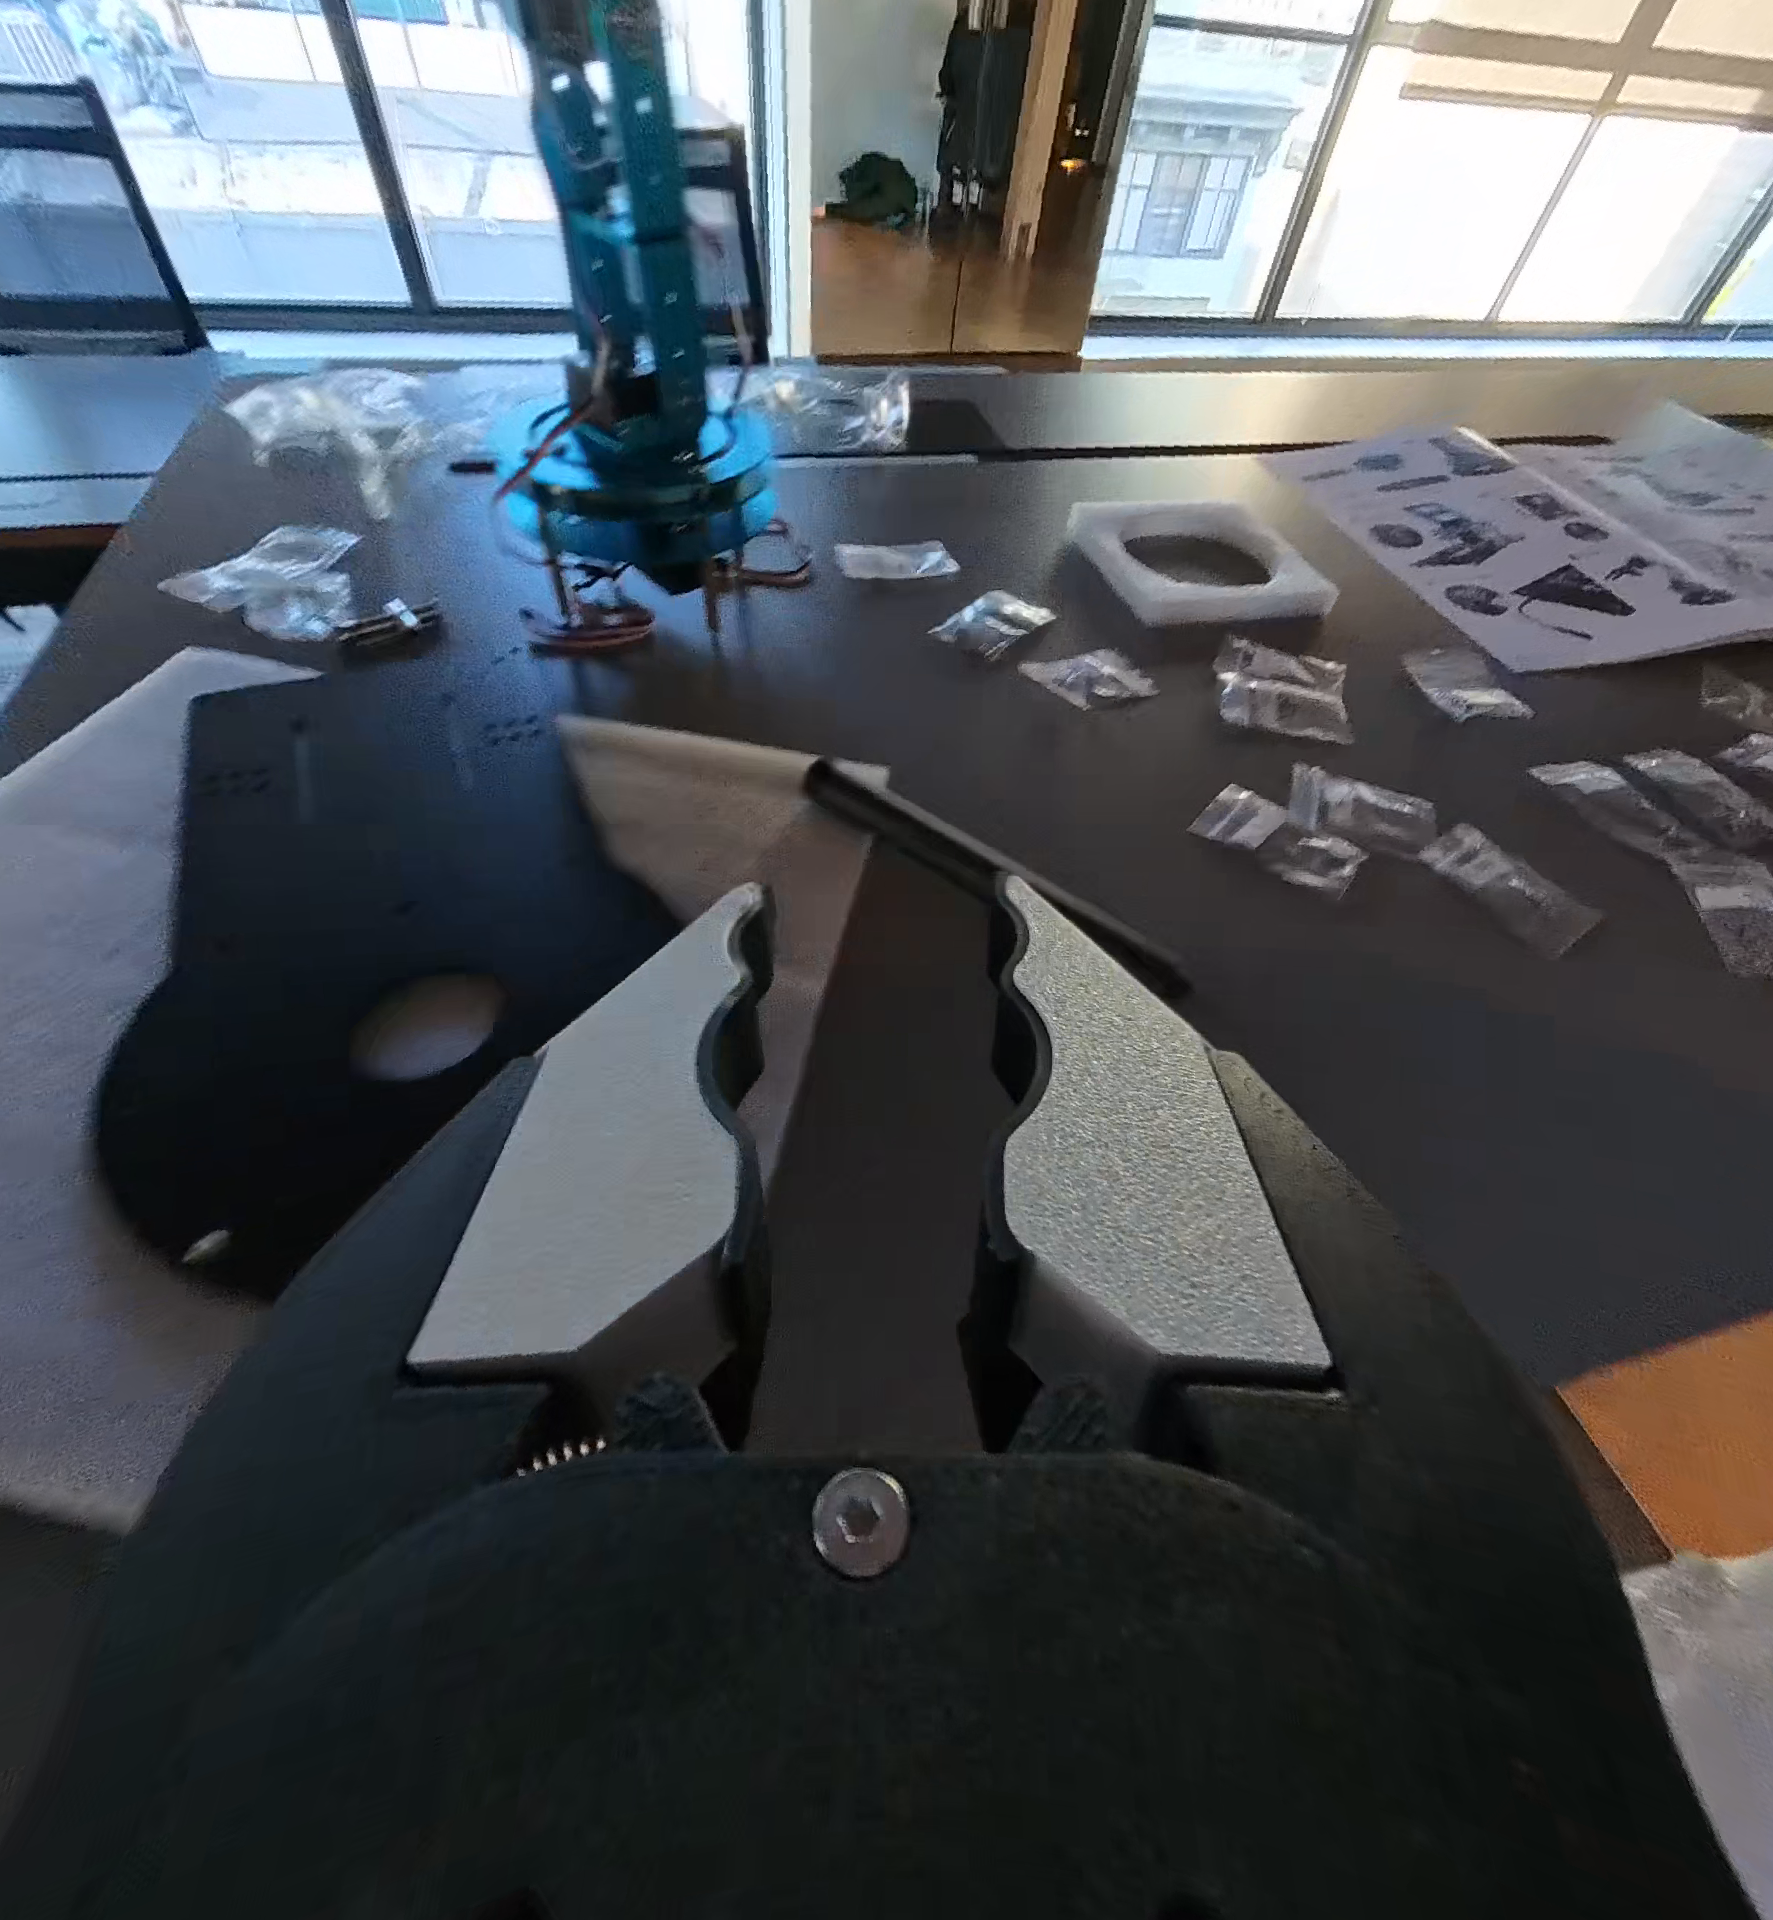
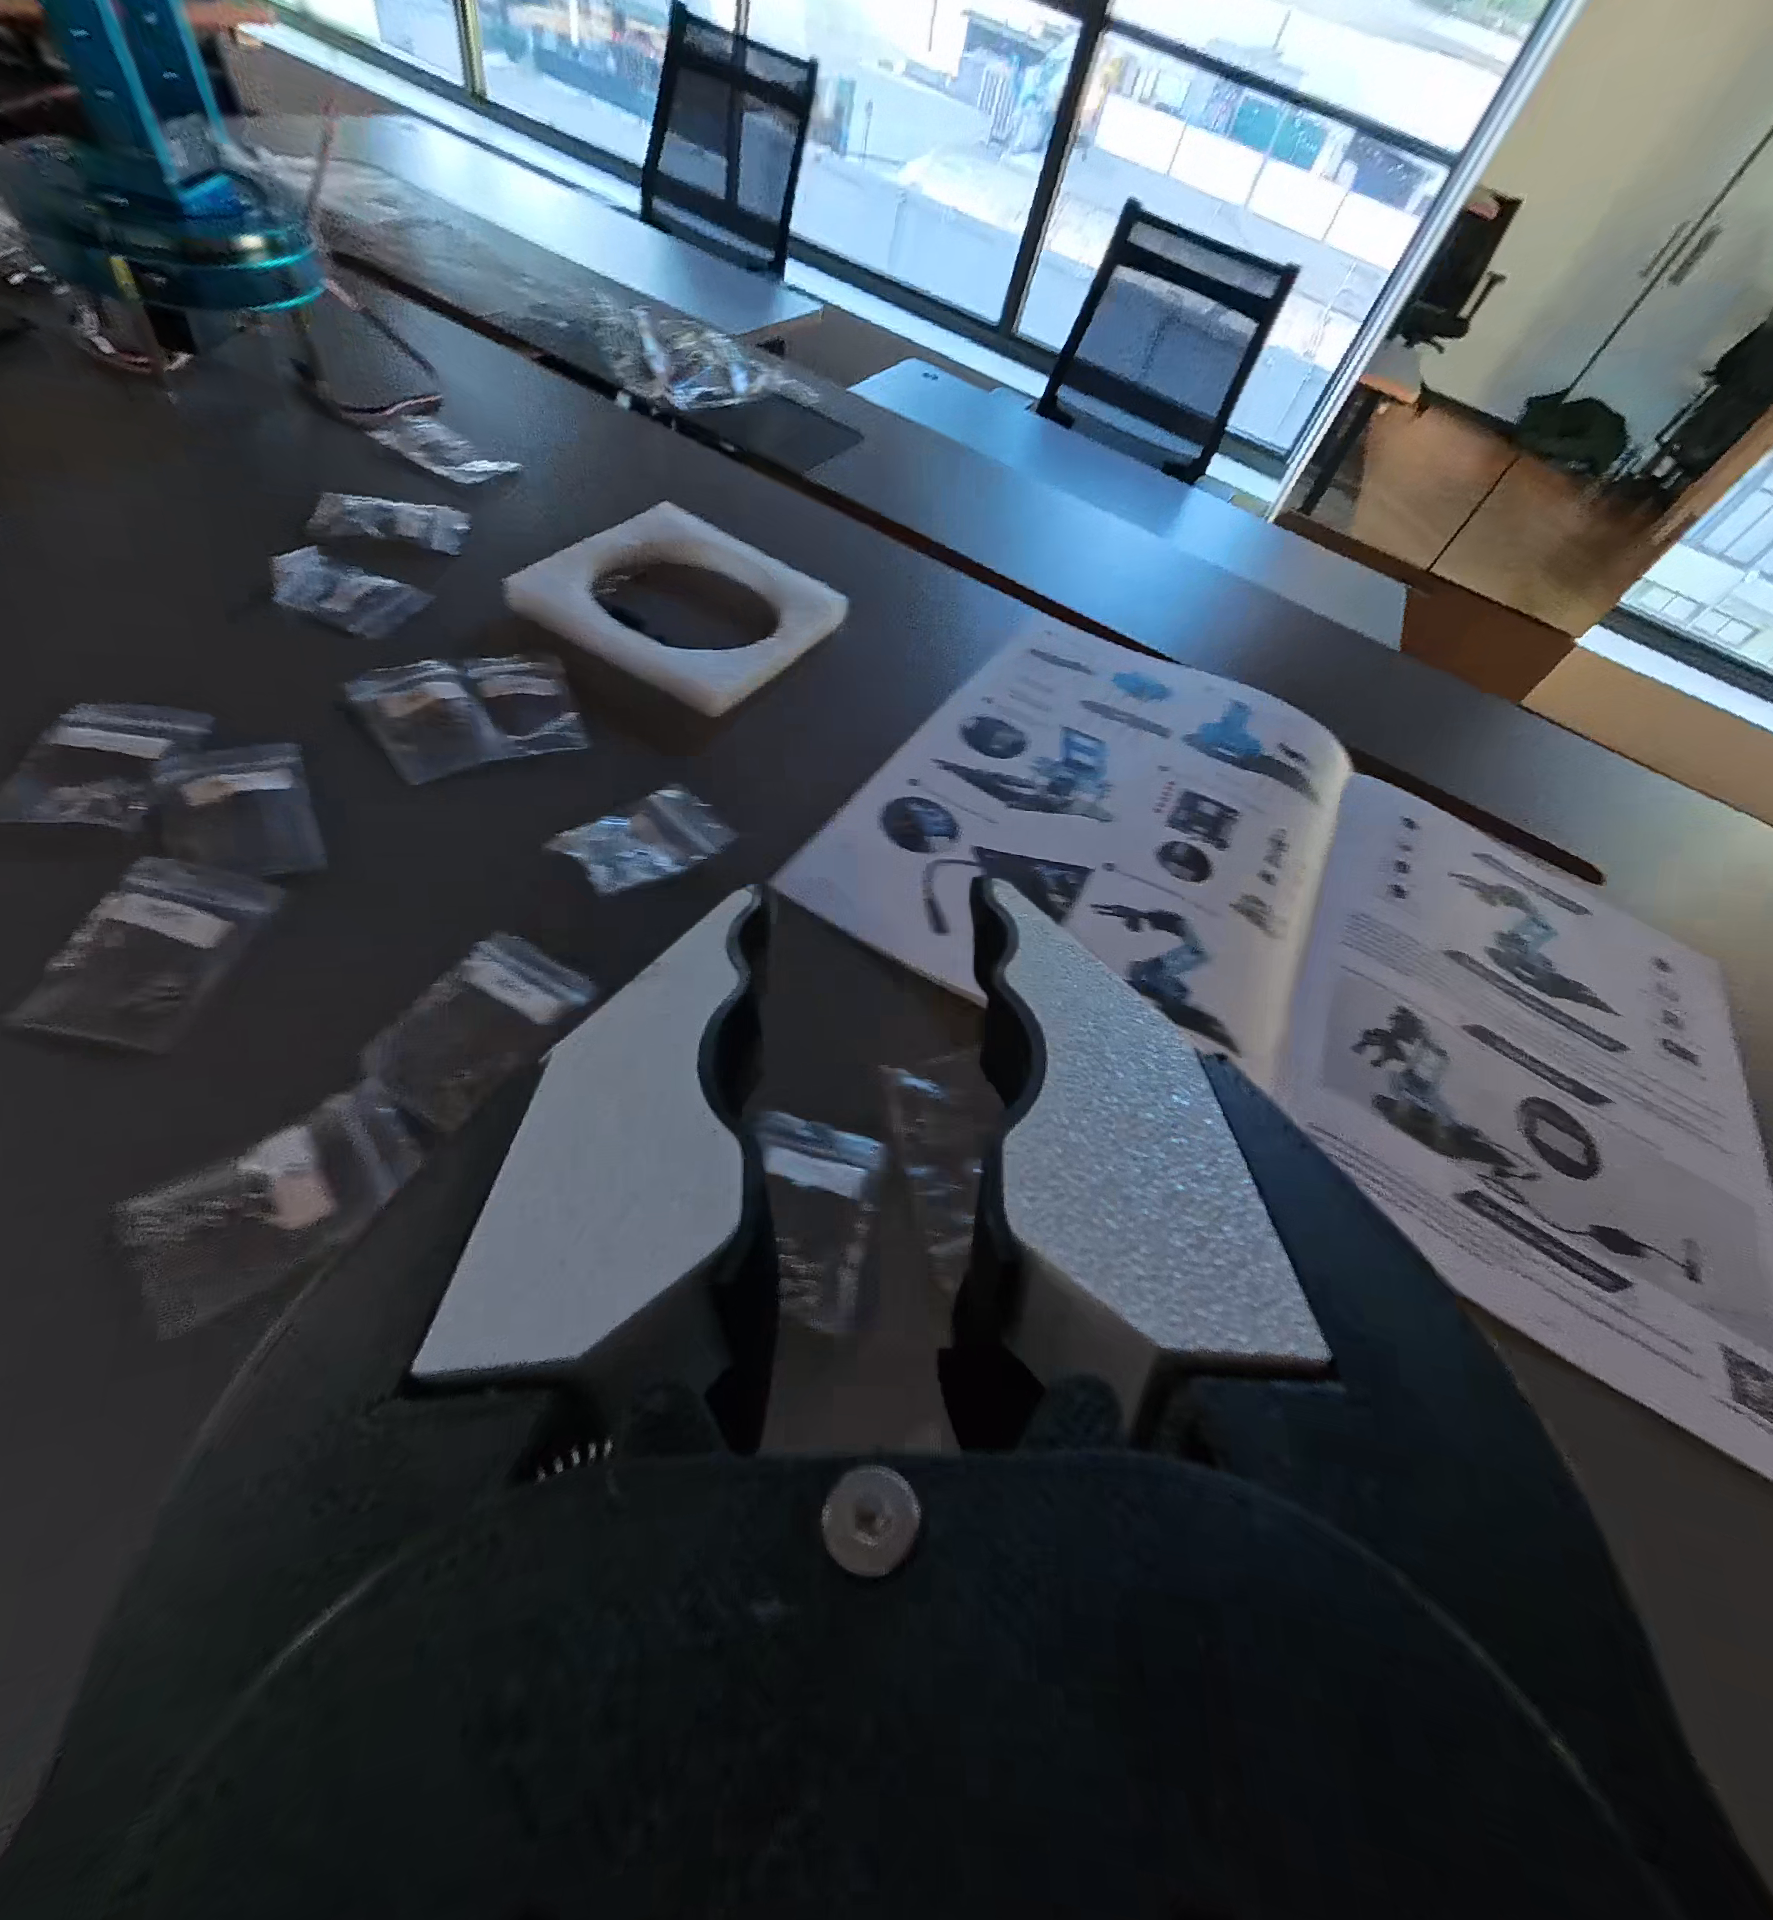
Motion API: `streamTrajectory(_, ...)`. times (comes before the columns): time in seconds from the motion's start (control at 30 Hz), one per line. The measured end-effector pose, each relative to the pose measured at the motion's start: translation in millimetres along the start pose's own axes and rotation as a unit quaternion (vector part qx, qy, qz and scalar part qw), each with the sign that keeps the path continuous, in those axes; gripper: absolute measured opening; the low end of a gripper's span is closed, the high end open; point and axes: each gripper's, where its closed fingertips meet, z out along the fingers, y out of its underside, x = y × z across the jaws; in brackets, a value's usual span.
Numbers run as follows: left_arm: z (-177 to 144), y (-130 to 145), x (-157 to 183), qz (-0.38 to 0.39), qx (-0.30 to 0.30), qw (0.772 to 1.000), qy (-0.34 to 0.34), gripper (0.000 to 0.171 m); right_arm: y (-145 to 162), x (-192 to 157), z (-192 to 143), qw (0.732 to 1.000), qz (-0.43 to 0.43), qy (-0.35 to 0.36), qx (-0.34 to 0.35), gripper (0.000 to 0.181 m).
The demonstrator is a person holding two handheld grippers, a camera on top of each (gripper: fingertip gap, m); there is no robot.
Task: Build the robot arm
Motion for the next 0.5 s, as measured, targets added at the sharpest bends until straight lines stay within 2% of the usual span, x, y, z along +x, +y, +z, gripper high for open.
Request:
streamTrajectory(0.13,45,3,44,0.007,-0.017,1.000,-0.014,0.045,26,75,9,0.999,0.013,0.039,0.013,0.038)
streamTrajectory(0.27,64,3,74,-0.021,-0.050,0.998,-0.026,0.046,53,164,19,0.992,0.019,0.123,0.018,0.041)
streamTrajectory(0.4,67,-5,68,-0.036,-0.086,0.992,-0.083,0.049,79,246,25,0.978,0.034,0.207,-0.001,0.045)
streamTrajectory(0.5,70,-15,57,-0.040,-0.099,0.986,-0.126,0.049,91,271,34,0.974,0.039,0.224,-0.005,0.046)
